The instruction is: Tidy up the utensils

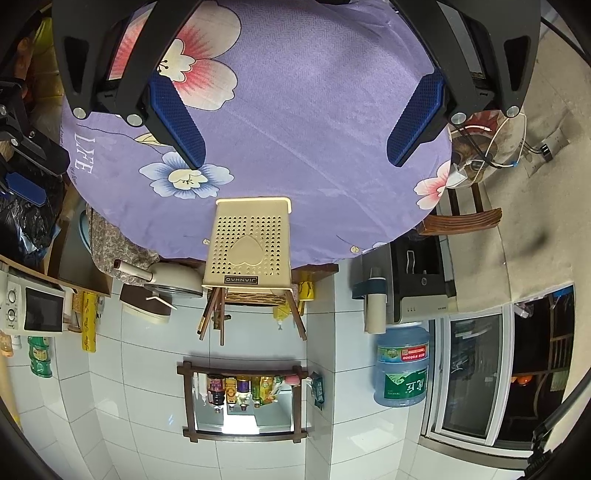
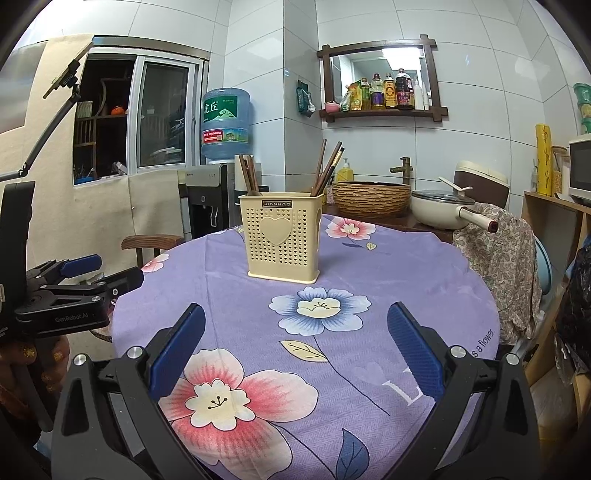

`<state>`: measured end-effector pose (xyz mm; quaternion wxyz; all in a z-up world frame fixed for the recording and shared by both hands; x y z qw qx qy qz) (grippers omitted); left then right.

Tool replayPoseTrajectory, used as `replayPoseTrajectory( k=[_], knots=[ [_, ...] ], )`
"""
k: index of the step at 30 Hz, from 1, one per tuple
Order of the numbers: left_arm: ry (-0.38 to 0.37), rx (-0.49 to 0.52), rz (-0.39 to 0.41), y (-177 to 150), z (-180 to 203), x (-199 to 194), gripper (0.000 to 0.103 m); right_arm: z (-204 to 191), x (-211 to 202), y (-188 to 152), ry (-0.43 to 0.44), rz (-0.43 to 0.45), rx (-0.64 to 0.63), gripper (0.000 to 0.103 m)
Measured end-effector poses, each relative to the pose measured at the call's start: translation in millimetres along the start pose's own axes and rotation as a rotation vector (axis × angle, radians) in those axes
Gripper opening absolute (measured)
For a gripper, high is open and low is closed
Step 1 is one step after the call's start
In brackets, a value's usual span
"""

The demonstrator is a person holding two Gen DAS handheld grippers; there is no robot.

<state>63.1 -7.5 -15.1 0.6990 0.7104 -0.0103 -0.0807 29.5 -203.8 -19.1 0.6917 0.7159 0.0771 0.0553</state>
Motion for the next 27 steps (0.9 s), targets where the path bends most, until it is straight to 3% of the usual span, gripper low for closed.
replayPoseTrajectory(
  k=[27],
  knots=[
    [-0.008, -0.004, -0.008, -0.7, 2.6, -1.1, 0.097, 1.6, 1.4, -3.6, -0.003, -0.006, 0.006, 0.097]
  ],
)
Point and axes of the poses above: each gripper's, at about its wrist camera, not at the fingertips, and x roughly the way its jaws point, z to its right, y to its top, the point moved 7 cm from there along x, roughly the way its jaws point, and after that the axes turned 15 degrees about z, right-handed, at the moved point
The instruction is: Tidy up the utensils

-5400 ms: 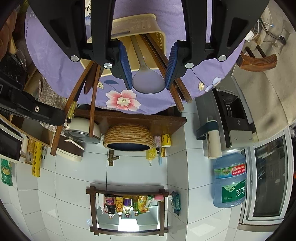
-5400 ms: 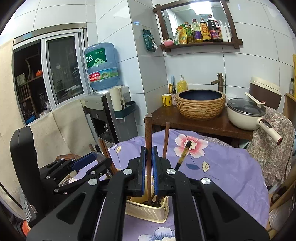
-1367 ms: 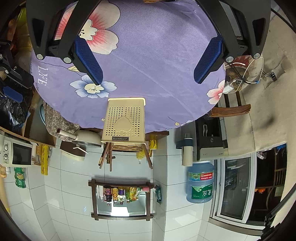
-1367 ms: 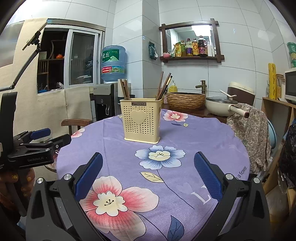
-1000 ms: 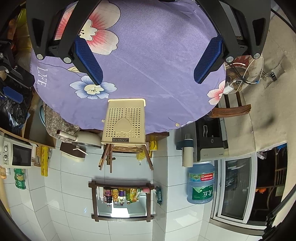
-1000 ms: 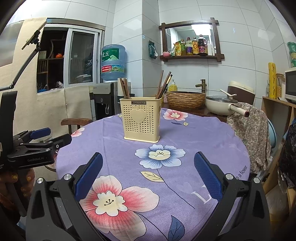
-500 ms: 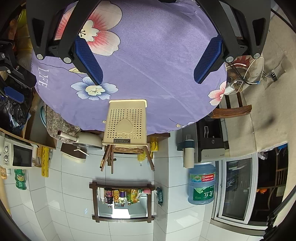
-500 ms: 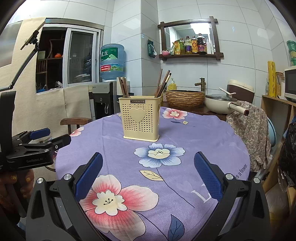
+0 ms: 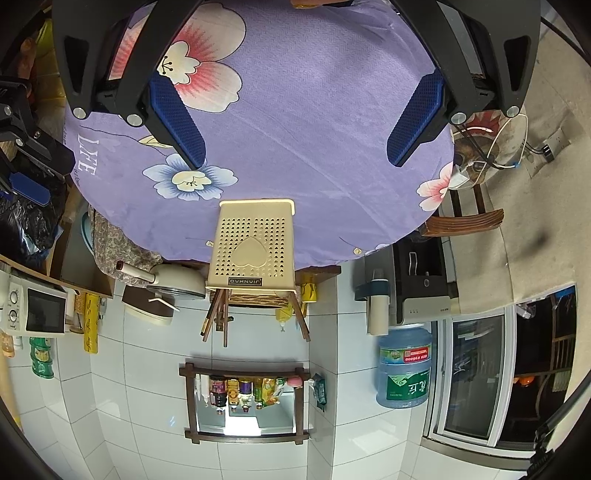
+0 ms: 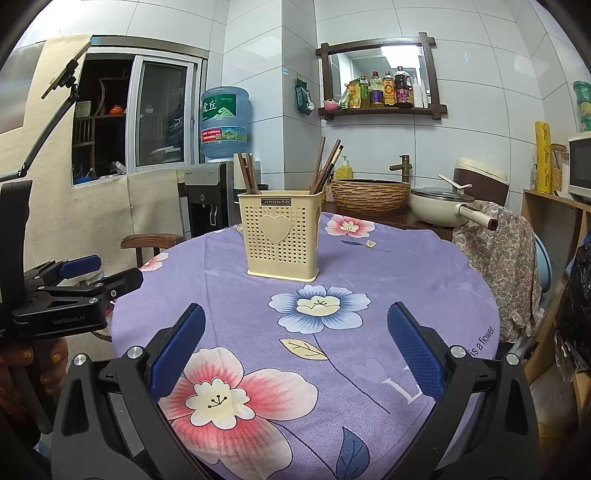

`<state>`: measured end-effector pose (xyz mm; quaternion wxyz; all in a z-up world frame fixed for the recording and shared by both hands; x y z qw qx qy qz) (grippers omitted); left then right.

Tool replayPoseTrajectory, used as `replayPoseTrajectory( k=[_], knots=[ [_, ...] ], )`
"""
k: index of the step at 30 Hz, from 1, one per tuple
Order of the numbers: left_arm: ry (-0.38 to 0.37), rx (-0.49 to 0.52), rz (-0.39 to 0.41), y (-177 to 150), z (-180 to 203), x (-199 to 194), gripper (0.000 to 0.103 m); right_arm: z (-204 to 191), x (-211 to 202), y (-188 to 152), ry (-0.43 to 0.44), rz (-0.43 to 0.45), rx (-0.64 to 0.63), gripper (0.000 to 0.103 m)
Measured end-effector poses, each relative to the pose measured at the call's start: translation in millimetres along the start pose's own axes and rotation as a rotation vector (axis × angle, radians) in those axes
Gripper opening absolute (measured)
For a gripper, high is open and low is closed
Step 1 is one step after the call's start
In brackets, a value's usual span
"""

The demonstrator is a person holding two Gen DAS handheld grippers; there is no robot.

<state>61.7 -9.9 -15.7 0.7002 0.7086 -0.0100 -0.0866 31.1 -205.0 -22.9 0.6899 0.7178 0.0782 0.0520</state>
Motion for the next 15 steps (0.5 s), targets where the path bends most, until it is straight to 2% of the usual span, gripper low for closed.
replayPoseTrajectory(
  k=[15],
  knots=[
    [-0.009, -0.001, -0.006, 0.3, 0.0, 0.7, 0.097, -2.5, 0.2, 0.5, 0.004, -0.005, -0.004, 0.097]
  ],
)
Point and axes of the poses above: each gripper's, at about its wrist camera, not at the fingertips, and x roughly the way its jaws point, z to its right, y to its top, the point moved 7 cm from there along x, roughly the way its jaws point, and after that the axes turned 15 degrees about z, right-handed, at the moved point
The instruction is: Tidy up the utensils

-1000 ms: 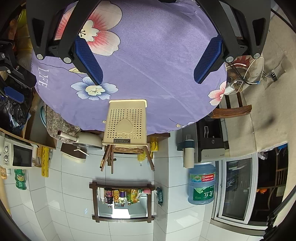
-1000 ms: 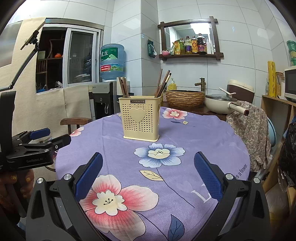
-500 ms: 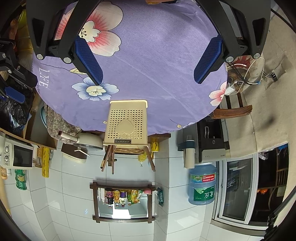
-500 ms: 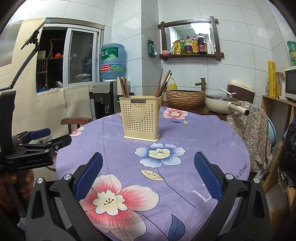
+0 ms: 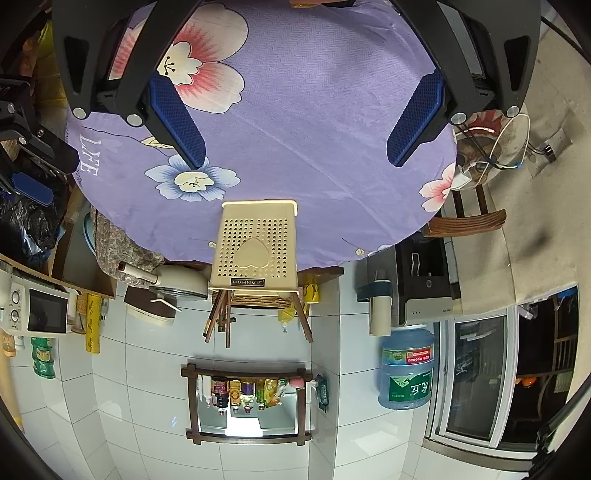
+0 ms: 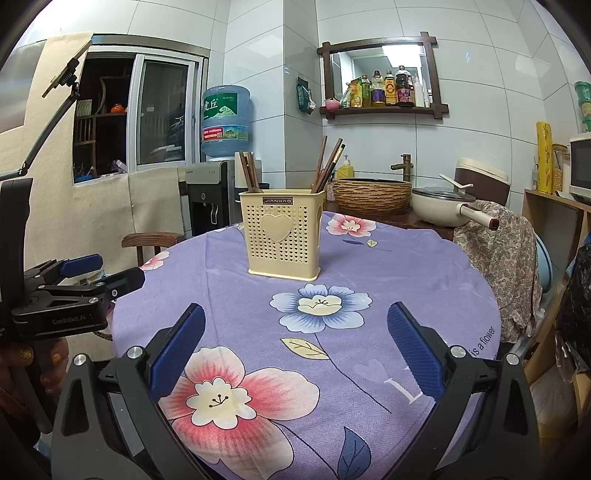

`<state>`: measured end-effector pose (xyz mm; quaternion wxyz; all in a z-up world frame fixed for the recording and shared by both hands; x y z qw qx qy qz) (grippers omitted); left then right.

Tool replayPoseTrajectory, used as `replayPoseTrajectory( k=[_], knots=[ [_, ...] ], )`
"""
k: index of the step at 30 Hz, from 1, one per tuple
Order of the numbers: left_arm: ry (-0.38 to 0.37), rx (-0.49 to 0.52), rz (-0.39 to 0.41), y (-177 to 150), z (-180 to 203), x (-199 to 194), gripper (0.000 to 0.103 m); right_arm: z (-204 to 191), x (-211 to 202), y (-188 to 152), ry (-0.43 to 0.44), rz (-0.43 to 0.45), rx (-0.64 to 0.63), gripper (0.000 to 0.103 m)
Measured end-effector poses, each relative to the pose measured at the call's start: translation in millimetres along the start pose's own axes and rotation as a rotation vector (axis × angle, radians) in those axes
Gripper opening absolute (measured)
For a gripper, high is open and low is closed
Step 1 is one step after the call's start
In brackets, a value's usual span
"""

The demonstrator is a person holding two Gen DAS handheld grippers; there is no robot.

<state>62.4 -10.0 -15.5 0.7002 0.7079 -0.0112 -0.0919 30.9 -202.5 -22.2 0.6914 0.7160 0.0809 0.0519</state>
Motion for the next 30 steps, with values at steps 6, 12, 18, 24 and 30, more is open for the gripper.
replayPoseTrajectory(
  k=[6, 12, 18, 24, 30],
  knots=[
    [0.002, 0.005, -0.001, -0.1, 0.4, 0.0, 0.097, -0.6, 0.6, -0.1, 0.002, -0.002, -0.001, 0.097],
    [0.001, 0.007, -0.001, -0.2, 0.4, 0.4, 0.097, -0.5, 1.6, -0.3, 0.002, -0.004, 0.0, 0.097],
    [-0.006, 0.004, 0.0, -0.7, 1.3, 0.2, 0.097, -0.9, 2.0, -0.6, 0.003, -0.006, 0.0, 0.097],
    [-0.007, 0.013, 0.01, -0.2, 2.1, -0.4, 0.097, -0.2, 2.2, -0.5, 0.002, -0.006, 0.0, 0.097],
    [0.003, 0.021, 0.005, -0.4, 2.4, -0.1, 0.097, 0.3, 2.2, -0.3, 0.001, -0.005, 0.002, 0.097]
  ],
)
Point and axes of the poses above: each gripper's, at about its wrist camera, not at the fingertips, and x roughly the way its jaws point, z to its right, y to its top, the point moved 7 cm from there along x, roughly the way its jaws point, and after that the axes turned 15 degrees about z, right-handed, at the moved point
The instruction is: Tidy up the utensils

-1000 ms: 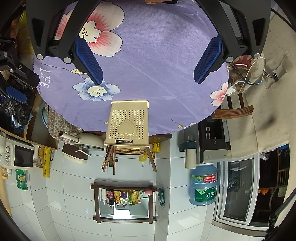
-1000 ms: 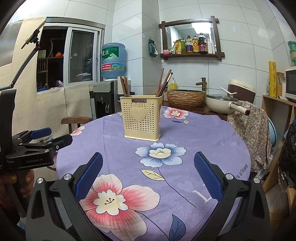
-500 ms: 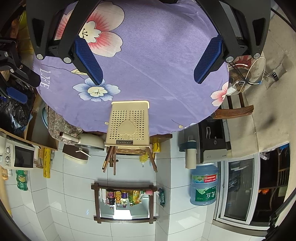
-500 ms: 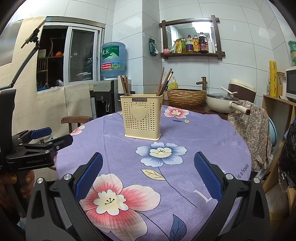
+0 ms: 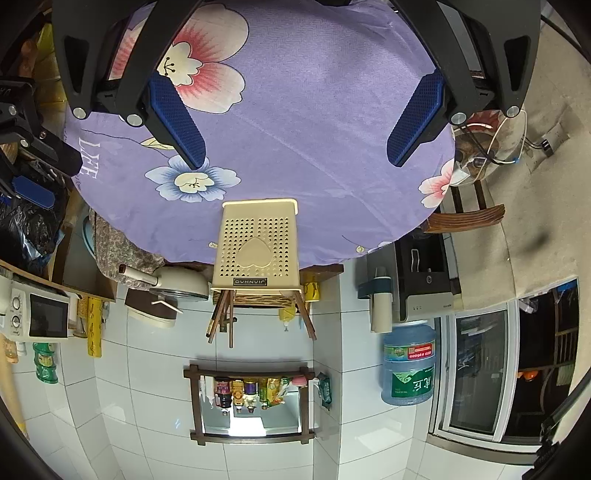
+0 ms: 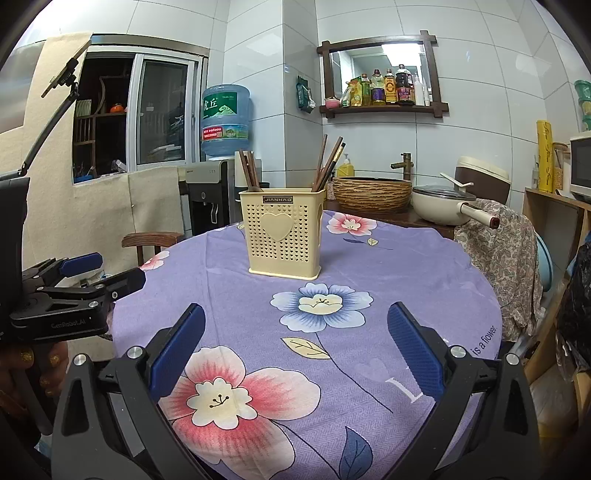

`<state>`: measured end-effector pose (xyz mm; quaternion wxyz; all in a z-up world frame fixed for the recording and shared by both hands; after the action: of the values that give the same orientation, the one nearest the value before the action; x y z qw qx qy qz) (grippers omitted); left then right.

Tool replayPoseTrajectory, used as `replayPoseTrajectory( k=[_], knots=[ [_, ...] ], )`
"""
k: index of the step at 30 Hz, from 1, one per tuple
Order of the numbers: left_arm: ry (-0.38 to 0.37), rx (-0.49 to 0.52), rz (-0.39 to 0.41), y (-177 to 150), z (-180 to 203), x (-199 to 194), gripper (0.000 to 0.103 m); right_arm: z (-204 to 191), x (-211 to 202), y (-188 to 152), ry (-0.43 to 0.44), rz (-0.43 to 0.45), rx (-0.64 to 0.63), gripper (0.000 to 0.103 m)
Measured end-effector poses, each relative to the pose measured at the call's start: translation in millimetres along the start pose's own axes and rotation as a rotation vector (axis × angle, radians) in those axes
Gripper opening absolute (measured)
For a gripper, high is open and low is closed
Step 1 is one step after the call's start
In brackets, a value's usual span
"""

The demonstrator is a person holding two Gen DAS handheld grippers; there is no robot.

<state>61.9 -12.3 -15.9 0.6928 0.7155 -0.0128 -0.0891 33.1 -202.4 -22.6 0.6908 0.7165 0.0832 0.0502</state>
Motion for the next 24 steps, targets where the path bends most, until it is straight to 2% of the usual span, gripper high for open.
replayPoseTrajectory(
  k=[24],
  knots=[
    [-0.004, -0.008, -0.002, 1.2, -0.6, -0.9, 0.097, -0.6, -0.3, 0.9, 0.002, -0.002, 0.0, 0.097]
  ],
)
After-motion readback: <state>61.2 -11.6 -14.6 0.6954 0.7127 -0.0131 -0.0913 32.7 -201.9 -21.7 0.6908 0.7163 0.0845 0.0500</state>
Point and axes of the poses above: each gripper's, at about its wrist camera, not at the fingertips, and x roughly the way its jaws point, z to its right, y to its top, the point moved 7 cm from there along x, roughly the way its jaws point, and after that the axes turned 15 degrees about z, right-handed, at the moved point
